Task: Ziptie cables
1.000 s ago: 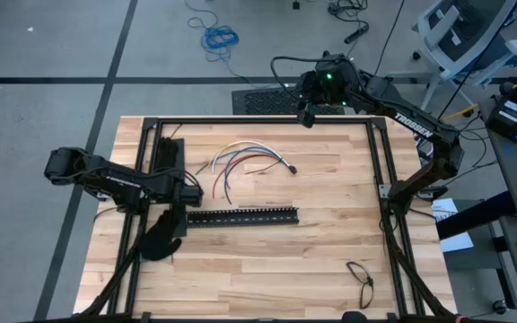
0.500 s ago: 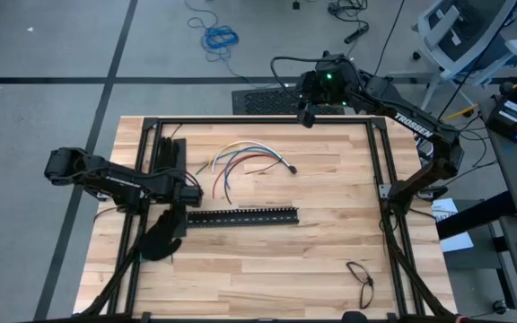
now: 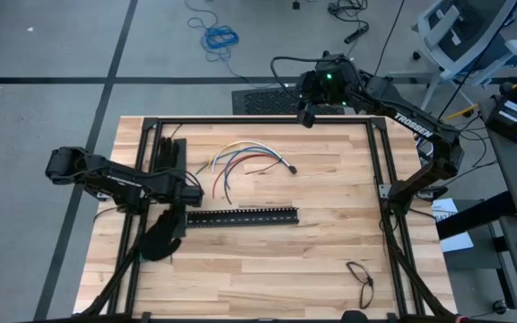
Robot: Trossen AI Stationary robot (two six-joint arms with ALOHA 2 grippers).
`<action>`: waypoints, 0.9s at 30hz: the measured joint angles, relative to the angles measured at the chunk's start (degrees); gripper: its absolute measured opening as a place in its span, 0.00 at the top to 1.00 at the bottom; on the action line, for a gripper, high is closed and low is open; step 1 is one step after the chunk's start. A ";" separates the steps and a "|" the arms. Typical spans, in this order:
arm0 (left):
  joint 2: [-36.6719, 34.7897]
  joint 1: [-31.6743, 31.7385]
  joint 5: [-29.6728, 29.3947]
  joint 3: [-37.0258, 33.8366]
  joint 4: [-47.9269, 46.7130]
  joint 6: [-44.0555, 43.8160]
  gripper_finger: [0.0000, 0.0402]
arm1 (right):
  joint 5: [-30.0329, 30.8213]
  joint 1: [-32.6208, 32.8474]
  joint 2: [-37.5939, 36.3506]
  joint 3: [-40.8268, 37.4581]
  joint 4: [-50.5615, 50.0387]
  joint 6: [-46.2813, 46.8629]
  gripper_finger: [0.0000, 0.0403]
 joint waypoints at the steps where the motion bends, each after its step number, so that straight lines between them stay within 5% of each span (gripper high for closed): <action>1: 0.00 -0.04 -0.26 0.31 -0.13 0.03 0.43 | 0.00 0.00 0.00 0.00 0.02 0.00 0.43; 27: -0.13 -2.14 -4.21 5.11 -6.24 -0.41 0.44 | 0.02 0.00 0.02 -0.02 1.41 -1.49 0.43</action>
